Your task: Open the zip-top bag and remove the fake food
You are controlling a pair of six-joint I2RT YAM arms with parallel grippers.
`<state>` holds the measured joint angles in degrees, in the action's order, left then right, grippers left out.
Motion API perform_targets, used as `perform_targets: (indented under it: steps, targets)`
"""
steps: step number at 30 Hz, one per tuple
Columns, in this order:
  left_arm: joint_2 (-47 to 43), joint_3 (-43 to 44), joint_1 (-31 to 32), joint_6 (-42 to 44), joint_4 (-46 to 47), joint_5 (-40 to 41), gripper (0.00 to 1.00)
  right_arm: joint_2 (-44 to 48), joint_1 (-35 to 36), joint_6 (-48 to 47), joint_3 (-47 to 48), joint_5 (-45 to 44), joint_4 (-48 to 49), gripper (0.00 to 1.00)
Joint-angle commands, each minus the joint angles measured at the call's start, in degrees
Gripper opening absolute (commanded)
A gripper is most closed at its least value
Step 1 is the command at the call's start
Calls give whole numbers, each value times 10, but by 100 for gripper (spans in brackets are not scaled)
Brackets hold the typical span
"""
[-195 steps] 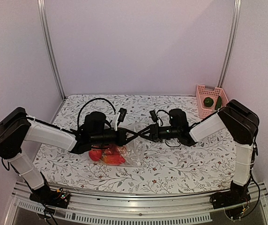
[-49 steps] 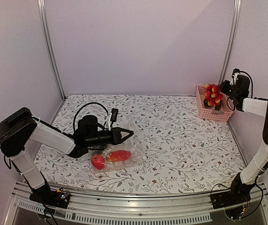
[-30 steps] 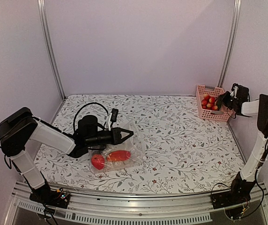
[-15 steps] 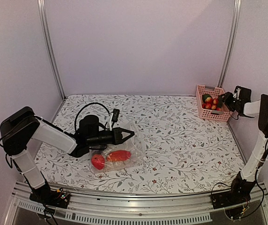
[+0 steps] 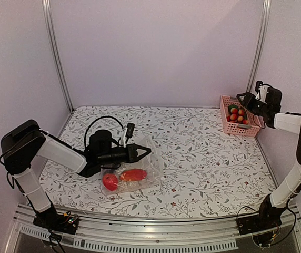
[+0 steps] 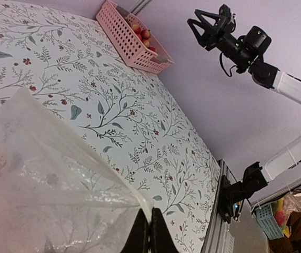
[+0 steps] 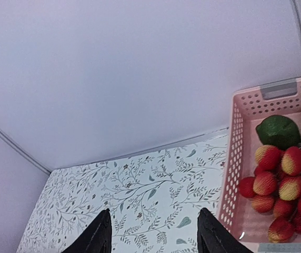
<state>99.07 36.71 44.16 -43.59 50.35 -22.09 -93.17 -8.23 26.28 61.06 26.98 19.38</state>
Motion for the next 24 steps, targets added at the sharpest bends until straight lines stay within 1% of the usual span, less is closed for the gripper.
perform_targets:
  steps: [1, 5, 10, 14, 16, 24]
  targets:
    - [8, 6, -4, 2, 6, -5, 0, 38, 84, -48, -54, 45, -10, 54]
    - [9, 7, -2, 2, 6, -7, 0, 65, 191, -73, -127, 51, 47, 53]
    - [6, 6, 0, 0, 4, -18, 0, 66, 278, -111, -190, 71, 122, 53]
    - [-2, 5, 4, 9, -5, -28, 0, 49, 338, -138, -204, 73, 141, 52]
    - [-6, 6, 7, 13, -11, -35, 0, 39, 379, -161, -205, 63, 145, 51]
    - [-30, -2, 21, 31, -31, -70, 0, 16, 495, -221, -219, -16, 172, 50]
